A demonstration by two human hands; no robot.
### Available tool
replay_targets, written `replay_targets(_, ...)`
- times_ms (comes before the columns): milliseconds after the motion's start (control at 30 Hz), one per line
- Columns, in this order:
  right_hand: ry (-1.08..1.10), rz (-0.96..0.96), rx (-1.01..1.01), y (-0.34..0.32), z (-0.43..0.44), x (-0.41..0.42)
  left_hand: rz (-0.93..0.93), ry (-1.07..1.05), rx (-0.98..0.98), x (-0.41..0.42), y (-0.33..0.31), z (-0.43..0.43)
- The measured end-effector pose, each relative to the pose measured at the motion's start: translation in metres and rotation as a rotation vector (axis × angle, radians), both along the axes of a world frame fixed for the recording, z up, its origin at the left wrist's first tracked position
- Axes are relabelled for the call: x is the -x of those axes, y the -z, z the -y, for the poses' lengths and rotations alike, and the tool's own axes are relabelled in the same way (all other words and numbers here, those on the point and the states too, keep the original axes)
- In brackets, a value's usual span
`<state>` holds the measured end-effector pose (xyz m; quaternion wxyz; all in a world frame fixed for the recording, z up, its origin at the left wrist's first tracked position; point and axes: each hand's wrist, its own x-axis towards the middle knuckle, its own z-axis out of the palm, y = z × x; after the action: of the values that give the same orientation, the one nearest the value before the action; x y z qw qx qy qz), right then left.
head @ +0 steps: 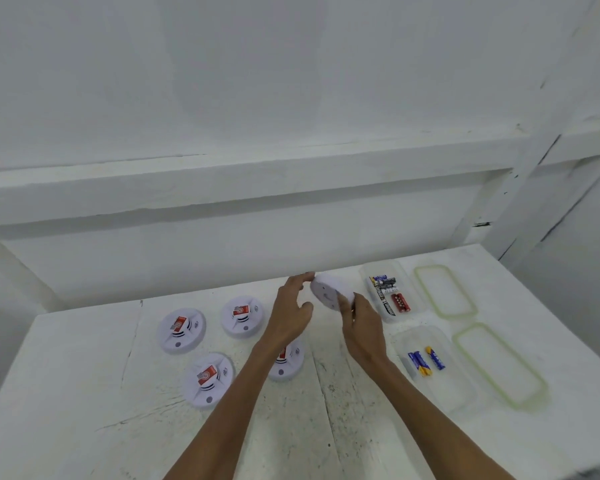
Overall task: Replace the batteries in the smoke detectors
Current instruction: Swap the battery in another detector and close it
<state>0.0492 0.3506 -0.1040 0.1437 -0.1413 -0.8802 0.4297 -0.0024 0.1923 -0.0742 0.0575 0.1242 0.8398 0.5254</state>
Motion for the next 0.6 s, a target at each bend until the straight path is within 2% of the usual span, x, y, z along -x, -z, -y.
replay_targets(100,0.066,-0.023,0.076,-0.025,-0.005,0.002,-0.065,0.065,-0.036,0.003,-0.014,-0.006)
replay_targets(333,0.066,-0.125,0.29,-0.081,-0.015,0.013,-0.068,0.172,-0.207,0.016,-0.063,-0.024)
replay_targets(500,0.011,-0.169,0.258,-0.131,-0.03,0.021,-0.165,0.204,-0.242,0.026,-0.092,-0.024)
replay_targets(600,-0.045,-0.155,0.257,-0.151,-0.038,0.021,-0.161,0.25,-0.28,0.027,-0.103,-0.025)
